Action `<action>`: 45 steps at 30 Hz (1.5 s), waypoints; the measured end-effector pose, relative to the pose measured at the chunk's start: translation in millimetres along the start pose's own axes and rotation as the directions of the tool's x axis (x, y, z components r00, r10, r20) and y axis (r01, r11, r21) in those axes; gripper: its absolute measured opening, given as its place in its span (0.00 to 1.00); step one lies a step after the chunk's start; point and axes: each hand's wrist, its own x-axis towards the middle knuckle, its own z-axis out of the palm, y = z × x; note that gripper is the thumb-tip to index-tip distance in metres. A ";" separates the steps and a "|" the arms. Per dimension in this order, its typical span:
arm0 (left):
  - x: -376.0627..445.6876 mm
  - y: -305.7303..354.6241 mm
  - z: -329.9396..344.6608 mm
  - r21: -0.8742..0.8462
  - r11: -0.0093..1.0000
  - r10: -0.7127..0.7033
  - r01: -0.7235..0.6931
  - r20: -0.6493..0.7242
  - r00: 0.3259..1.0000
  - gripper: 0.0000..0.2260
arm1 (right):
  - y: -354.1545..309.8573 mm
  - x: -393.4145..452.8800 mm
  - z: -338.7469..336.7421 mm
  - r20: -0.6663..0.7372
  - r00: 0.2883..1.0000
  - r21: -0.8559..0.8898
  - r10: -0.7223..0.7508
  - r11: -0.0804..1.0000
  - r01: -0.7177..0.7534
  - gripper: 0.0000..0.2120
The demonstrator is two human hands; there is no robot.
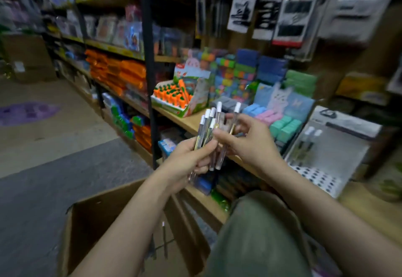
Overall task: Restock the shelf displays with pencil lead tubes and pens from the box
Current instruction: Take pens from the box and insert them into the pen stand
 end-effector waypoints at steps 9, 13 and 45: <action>44.7 -9.4 129.2 0.070 0.995 -0.073 0.064 0.137 0.988 0.06 | -3.8 -14.5 -131.4 -0.407 0.889 -0.266 -0.208 0.958 0.102 0.33; 57.7 -22.7 162.0 0.099 0.993 -0.073 0.059 0.142 0.987 0.06 | 1.0 -17.6 -155.6 -0.421 0.873 -0.314 -0.247 0.942 0.115 0.33; 70.2 -97.8 143.1 0.282 0.940 -0.081 0.190 -0.356 0.931 0.09 | 67.0 -30.1 -153.6 -0.330 0.874 -0.629 -0.358 0.774 0.080 0.14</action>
